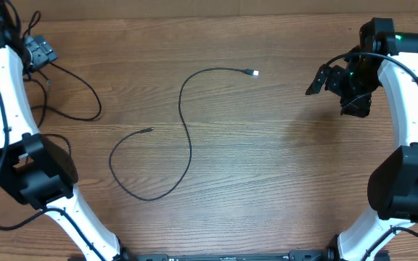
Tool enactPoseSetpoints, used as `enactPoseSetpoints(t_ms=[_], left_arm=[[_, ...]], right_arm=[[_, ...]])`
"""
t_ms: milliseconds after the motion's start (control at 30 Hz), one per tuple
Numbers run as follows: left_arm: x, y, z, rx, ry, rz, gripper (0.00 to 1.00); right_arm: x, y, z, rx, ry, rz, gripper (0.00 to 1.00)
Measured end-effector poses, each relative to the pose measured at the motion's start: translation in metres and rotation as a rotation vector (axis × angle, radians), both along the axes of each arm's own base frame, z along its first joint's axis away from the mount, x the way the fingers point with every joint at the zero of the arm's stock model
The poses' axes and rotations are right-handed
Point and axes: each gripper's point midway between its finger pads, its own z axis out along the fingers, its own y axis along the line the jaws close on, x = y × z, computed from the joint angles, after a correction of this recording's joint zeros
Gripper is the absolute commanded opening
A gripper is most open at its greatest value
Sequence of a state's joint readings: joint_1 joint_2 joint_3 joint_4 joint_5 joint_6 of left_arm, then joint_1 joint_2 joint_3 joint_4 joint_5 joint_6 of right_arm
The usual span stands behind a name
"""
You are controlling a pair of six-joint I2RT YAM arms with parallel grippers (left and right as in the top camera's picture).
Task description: Untangle cables
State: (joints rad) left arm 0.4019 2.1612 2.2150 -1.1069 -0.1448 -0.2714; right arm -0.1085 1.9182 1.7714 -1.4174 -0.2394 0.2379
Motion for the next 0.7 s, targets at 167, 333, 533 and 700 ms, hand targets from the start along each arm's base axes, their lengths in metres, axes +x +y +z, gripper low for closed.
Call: enactPoseSetpoints(t_ms=[167, 333, 533, 700], left_arm=[[0.003, 0.003, 0.061, 0.048, -0.164, 0.003, 0.91], [-0.017, -0.005, 0.16, 0.133, -0.383, 0.001, 0.93], [-0.044, -0.027, 0.229, 0.182, -0.522, -0.055, 0.91], [-0.033, -0.071, 0.211, 0.104, -0.468, -0.234, 0.88]], right_arm=[[0.0, 0.0, 0.0, 0.0, 0.0, 0.003, 1.0], [0.0, 0.0, 0.0, 0.0, -0.001, 0.003, 1.0], [0.002, 0.0, 0.0, -0.001, -0.007, 0.003, 1.0], [0.003, 0.0, 0.0, -0.001, -0.011, 0.003, 1.0]])
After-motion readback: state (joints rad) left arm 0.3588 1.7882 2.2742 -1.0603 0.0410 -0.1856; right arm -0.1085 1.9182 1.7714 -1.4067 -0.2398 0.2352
